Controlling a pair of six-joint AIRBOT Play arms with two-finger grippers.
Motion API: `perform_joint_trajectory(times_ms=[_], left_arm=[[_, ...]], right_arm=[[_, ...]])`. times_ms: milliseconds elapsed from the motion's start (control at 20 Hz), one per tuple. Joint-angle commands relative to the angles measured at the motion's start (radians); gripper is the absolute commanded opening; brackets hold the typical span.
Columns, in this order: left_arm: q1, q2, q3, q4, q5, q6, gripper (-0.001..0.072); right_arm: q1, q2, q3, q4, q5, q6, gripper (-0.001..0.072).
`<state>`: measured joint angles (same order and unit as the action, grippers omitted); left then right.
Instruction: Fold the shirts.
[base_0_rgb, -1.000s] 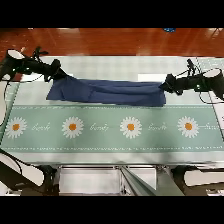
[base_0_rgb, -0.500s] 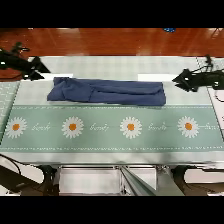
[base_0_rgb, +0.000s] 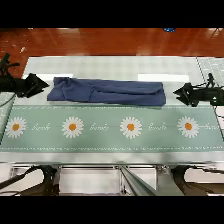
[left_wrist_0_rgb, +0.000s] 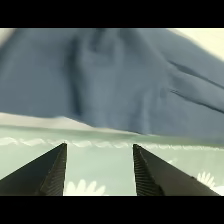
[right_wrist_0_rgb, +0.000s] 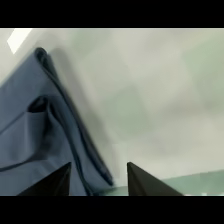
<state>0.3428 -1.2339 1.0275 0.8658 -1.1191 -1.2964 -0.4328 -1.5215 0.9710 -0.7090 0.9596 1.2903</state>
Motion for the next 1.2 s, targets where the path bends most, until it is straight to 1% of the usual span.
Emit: perform_joint_trajectory(times_ms=[0, 300, 350, 400, 450, 500, 550, 600, 650, 750, 800, 900, 1000, 1100, 1150], left_arm=[[-0.049, 0.098, -0.126, -0.066, 0.040, 0.047, 0.0503], [-0.169, 0.084, -0.126, -0.066, 0.057, 0.047, 0.0503], [-0.182, 0.080, -0.126, -0.066, 0.070, 0.047, 0.0503], [-0.194, 0.073, -0.126, -0.066, 0.081, 0.047, 0.0503], [-0.205, 0.064, -0.126, -0.066, 0.098, 0.047, 0.0503], [-0.215, 0.054, -0.126, -0.067, 0.101, 0.047, 0.0499], [-0.220, 0.046, -0.126, -0.077, 0.097, 0.046, 0.0432], [-0.225, 0.037, -0.126, -0.095, 0.087, 0.046, 0.0200], [-0.229, 0.032, -0.125, -0.116, 0.079, 0.049, 0.0009], [-0.254, 0.032, -0.121, -0.153, 0.071, 0.093, 0.0015], [-0.285, 0.032, -0.116, -0.160, 0.071, 0.110, 0.0015], [-0.373, 0.022, -0.097, -0.159, 0.076, 0.119, 0.0014], [-0.484, -0.011, -0.061, -0.158, 0.114, 0.117, 0.0014], [-0.608, -0.080, 0.000, -0.155, 0.170, 0.106, 0.0013], [-0.670, -0.134, 0.047, -0.155, 0.178, 0.082, 0.0014]], right_arm=[[0.064, -0.071, -0.002, 0.050, 0.005, -0.028, 0.0406], [0.250, -0.217, 0.161, 0.100, -0.003, 0.007, 0.0401], [0.278, -0.232, 0.200, 0.100, -0.005, 0.017, 0.0352], [0.298, -0.237, 0.229, 0.099, -0.007, 0.027, 0.0253], [0.313, -0.237, 0.253, 0.098, -0.005, 0.013, 0.0044], [0.319, -0.234, 0.273, 0.098, 0.018, 0.002, 0.0027], [0.318, -0.222, 0.281, 0.097, 0.047, 0.002, 0.0027], [0.314, -0.193, 0.280, 0.072, 0.073, 0.002, 0.0027], [0.314, -0.155, 0.280, 0.005, 0.101, 0.010, 0.0027], [0.317, -0.035, 0.252, -0.162, 0.144, 0.056, 0.0026], [0.316, 0.048, 0.209, -0.205, 0.153, 0.062, 0.0027], [0.315, 0.238, 0.097, -0.262, 0.154, 0.064, 0.0026], [0.316, 0.442, -0.030, -0.274, 0.162, 0.076, 0.0027], [0.316, 0.643, -0.140, -0.274, 0.184, 0.114, 0.0027], [0.316, 0.730, -0.180, -0.274, 0.206, 0.142, 0.0027]])
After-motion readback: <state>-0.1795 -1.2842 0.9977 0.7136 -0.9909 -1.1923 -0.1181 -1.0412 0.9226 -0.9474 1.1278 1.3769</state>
